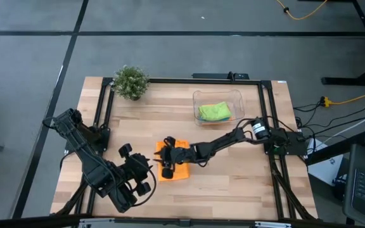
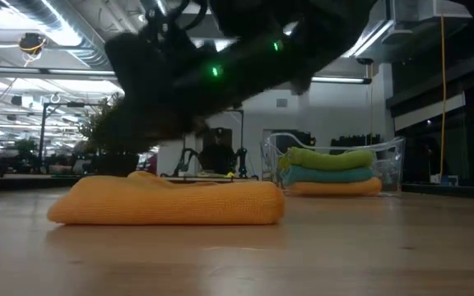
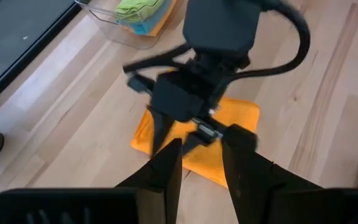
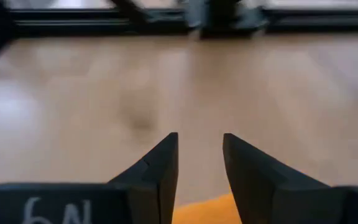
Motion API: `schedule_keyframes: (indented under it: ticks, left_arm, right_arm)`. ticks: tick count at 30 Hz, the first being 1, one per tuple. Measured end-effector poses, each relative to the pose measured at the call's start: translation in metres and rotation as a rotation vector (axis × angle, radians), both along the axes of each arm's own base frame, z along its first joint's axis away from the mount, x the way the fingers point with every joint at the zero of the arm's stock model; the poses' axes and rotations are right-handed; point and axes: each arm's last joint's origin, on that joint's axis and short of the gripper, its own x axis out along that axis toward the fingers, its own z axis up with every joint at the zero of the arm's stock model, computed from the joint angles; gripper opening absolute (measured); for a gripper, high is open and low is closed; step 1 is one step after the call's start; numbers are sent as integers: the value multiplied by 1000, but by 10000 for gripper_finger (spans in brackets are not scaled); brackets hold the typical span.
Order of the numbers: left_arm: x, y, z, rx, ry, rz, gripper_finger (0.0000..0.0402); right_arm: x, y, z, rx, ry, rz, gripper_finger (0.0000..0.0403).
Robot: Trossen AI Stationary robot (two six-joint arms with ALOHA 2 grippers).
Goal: Fold microfiber towels
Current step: Fold the orange microfiber cloth
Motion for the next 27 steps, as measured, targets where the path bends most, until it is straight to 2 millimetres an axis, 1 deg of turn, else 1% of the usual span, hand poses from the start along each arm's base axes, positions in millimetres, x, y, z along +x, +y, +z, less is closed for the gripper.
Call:
schedule_keyframes:
  ticks: [2,4,6,10,12,15,18,20,21,25,27]
  left_arm:
    - [0,0,0,0,0,0,108]
    - [0,0,0,0,0,0,108]
    - [0,0,0,-1,0,0,108]
    - [0,0,0,-4,-3,0,108]
    - [0,0,0,-5,-4,0,108]
    - [0,-1,0,-6,-5,0,108]
    - [0,-1,0,-6,-5,-1,108]
    - [0,-1,0,-6,-5,0,108]
    - [0,0,0,-6,-5,0,108]
    - [0,-1,0,-6,-5,-1,108]
    - [0,-1,0,-6,-4,-1,108]
  right_arm:
    - [0,-2,4,-56,-12,-70,129]
    - [-1,-9,0,-77,2,-150,129]
    - [1,-18,-8,-47,18,-188,129]
    - [2,-31,-36,-12,93,-228,129]
    - [1,-34,-48,24,120,-245,129]
    - [1,-37,-50,54,137,-276,129]
    - [0,-37,-45,29,139,-257,129]
    - [0,-36,-38,-12,136,-228,129]
    - [0,-36,-31,-36,131,-224,129]
    - [-4,-33,7,-149,103,-291,129]
    - [-9,-31,16,-182,124,-322,129]
